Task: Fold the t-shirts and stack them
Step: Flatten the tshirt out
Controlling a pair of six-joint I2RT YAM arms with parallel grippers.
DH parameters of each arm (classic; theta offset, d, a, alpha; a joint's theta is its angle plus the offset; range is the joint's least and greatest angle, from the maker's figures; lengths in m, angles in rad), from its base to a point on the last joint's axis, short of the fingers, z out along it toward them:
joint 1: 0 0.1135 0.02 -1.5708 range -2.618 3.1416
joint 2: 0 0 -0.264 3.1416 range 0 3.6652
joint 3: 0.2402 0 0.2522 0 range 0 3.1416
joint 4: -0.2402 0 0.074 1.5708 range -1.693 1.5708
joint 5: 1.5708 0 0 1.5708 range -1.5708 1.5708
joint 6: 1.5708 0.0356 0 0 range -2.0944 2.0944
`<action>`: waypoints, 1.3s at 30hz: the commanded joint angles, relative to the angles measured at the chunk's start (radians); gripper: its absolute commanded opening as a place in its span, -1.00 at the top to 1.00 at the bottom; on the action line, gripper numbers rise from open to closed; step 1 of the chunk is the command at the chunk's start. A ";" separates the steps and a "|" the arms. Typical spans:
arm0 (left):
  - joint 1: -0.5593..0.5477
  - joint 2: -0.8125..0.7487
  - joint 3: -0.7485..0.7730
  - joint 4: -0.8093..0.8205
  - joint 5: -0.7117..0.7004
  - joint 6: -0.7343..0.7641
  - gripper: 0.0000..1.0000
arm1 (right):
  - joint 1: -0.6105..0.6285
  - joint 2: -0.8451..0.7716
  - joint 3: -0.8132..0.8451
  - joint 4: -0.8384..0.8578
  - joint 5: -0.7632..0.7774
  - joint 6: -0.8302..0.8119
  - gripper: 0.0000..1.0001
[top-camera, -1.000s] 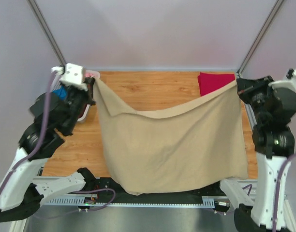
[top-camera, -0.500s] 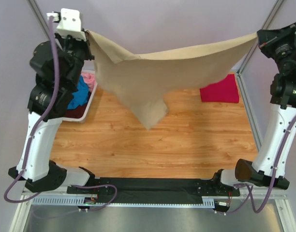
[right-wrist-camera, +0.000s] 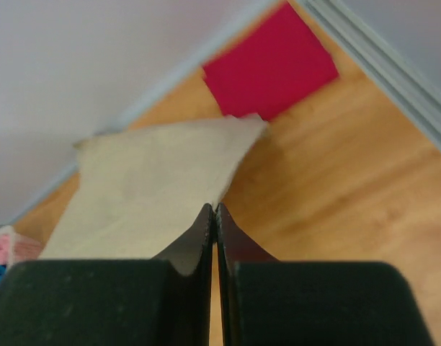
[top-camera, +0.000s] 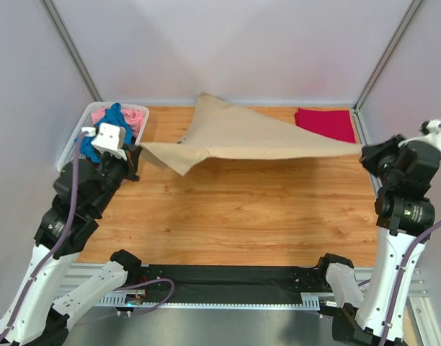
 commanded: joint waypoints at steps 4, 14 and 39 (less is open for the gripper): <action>0.002 -0.165 -0.379 -0.212 0.078 -0.333 1.00 | -0.004 -0.225 -0.456 -0.285 0.033 0.095 0.99; 0.002 -0.001 -0.432 -0.325 0.241 -0.442 1.00 | -0.004 -0.328 -0.688 -0.277 -0.049 0.191 0.99; 0.002 -0.007 -0.215 -0.575 0.079 -0.380 1.00 | -0.001 -0.516 -0.608 -0.425 0.083 0.307 0.99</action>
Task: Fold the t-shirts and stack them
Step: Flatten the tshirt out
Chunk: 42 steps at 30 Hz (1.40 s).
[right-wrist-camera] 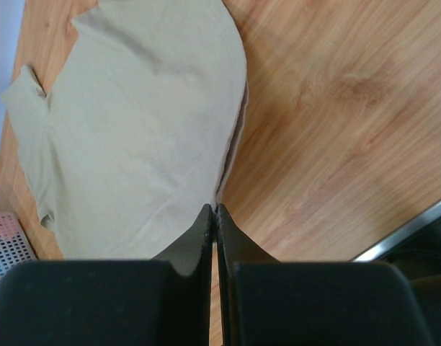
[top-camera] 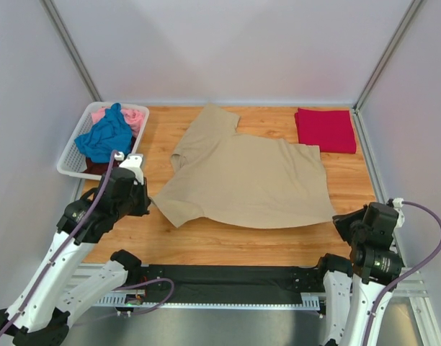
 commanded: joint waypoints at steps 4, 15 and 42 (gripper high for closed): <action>0.002 -0.040 0.036 -0.069 0.027 0.018 1.00 | 0.001 -0.061 -0.022 -0.080 0.073 0.029 0.99; 0.002 -0.085 0.051 -0.079 0.028 0.039 1.00 | 0.001 -0.115 0.011 -0.149 0.125 0.043 0.99; 0.074 0.596 0.137 0.237 0.054 0.102 1.00 | -0.002 0.371 -0.175 0.374 0.208 0.001 0.99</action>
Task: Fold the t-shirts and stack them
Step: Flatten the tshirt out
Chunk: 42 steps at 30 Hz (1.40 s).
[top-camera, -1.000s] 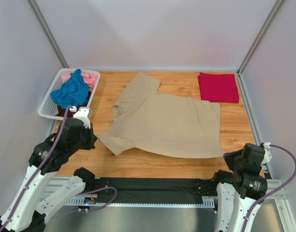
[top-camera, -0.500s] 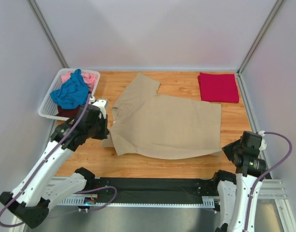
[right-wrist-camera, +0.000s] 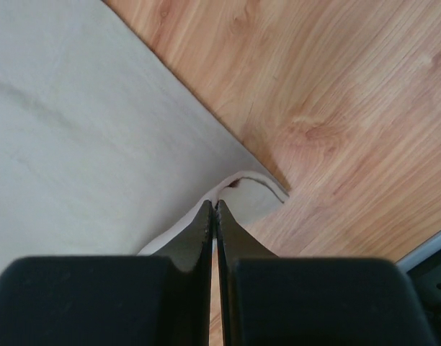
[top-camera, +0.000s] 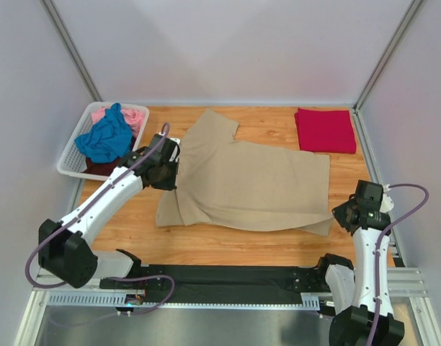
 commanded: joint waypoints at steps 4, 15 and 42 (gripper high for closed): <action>0.063 0.113 0.108 0.037 -0.018 0.047 1.00 | -0.008 0.062 0.002 0.149 0.118 0.005 0.99; 0.066 0.211 0.269 0.063 -0.064 0.178 1.00 | -0.016 0.196 0.002 0.244 0.099 -0.043 0.99; 0.069 0.344 0.443 -0.075 -0.222 0.273 1.00 | -0.017 0.328 0.064 0.293 0.038 -0.104 0.99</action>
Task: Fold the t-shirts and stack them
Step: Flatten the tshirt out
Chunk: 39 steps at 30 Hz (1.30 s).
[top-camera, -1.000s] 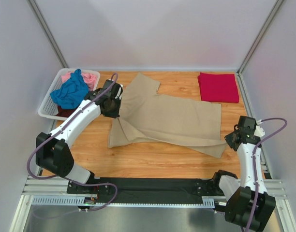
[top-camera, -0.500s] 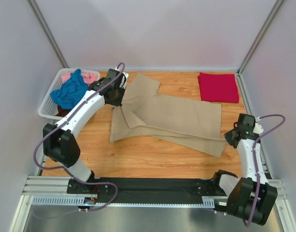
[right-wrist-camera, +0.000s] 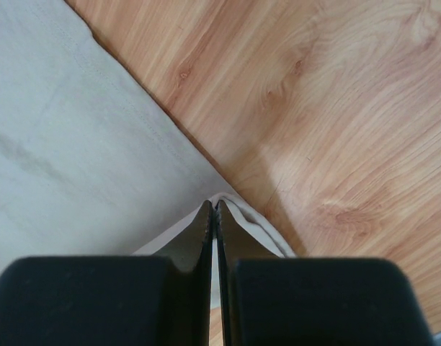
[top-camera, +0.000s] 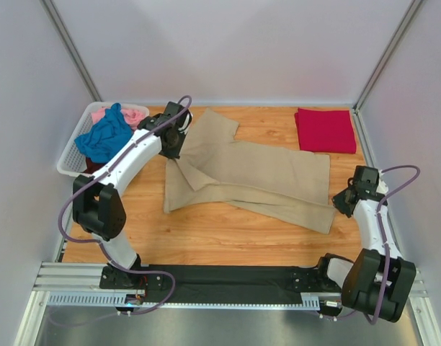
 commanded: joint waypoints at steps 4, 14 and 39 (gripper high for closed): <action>0.003 -0.206 -0.050 -0.079 -0.081 -0.004 1.00 | -0.006 -0.072 0.064 -0.070 0.014 -0.020 0.99; 0.003 -0.554 -0.179 -0.030 0.022 0.114 1.00 | -0.005 -0.330 0.112 -0.248 -0.044 -0.006 0.99; 0.003 -0.621 -0.307 -0.176 0.085 0.012 1.00 | 0.003 -0.464 0.110 -0.351 -0.061 0.031 0.99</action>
